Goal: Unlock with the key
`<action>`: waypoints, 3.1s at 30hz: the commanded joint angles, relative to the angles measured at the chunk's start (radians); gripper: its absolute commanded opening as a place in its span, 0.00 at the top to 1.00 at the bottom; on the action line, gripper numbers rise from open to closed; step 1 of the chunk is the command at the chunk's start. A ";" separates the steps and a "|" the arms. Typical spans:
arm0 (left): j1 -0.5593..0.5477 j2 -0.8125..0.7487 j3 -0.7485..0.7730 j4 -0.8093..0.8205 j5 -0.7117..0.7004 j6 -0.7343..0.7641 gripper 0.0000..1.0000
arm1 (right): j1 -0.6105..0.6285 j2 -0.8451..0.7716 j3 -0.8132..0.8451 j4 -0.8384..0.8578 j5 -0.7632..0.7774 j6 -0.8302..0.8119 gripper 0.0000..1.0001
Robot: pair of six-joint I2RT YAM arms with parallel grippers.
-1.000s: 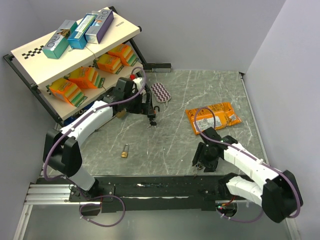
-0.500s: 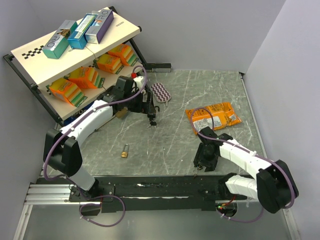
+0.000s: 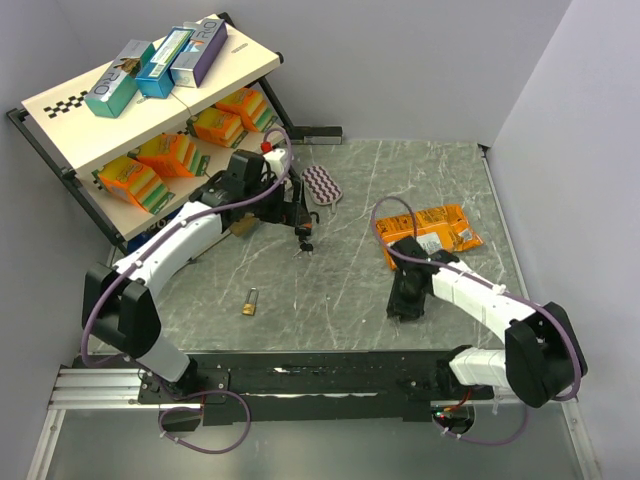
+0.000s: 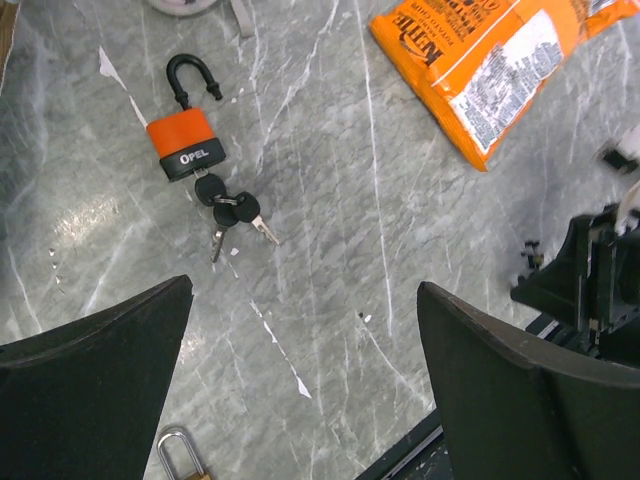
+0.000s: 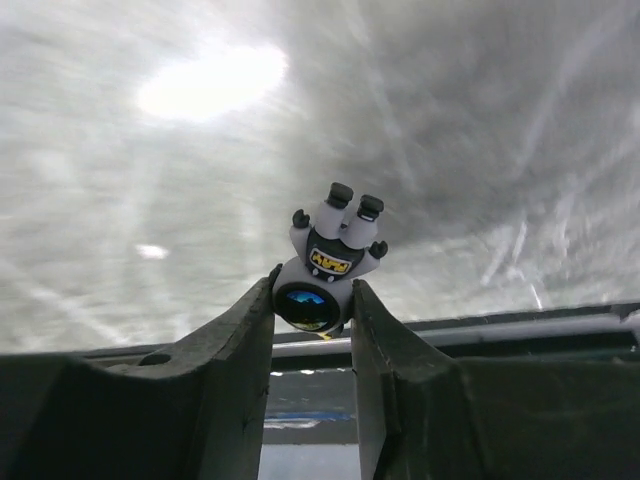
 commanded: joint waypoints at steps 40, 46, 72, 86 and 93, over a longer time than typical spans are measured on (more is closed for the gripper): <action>-0.175 -0.106 -0.217 0.992 0.442 -0.459 0.05 | -0.041 -0.067 0.877 0.097 -0.252 -0.173 1.00; -0.225 -0.079 -0.148 0.885 0.340 -0.382 0.06 | -0.053 -0.082 0.891 0.100 -0.246 -0.163 1.00; -0.319 -0.016 -0.048 0.703 0.166 -0.265 0.47 | -0.066 -0.064 0.896 0.125 -0.261 -0.138 1.00; -0.320 -0.020 -0.054 0.703 0.175 -0.263 0.62 | -0.072 -0.068 0.879 0.137 -0.271 -0.123 1.00; -0.325 -0.020 -0.053 0.709 0.188 -0.253 0.72 | -0.078 -0.070 0.870 0.134 -0.272 -0.117 1.00</action>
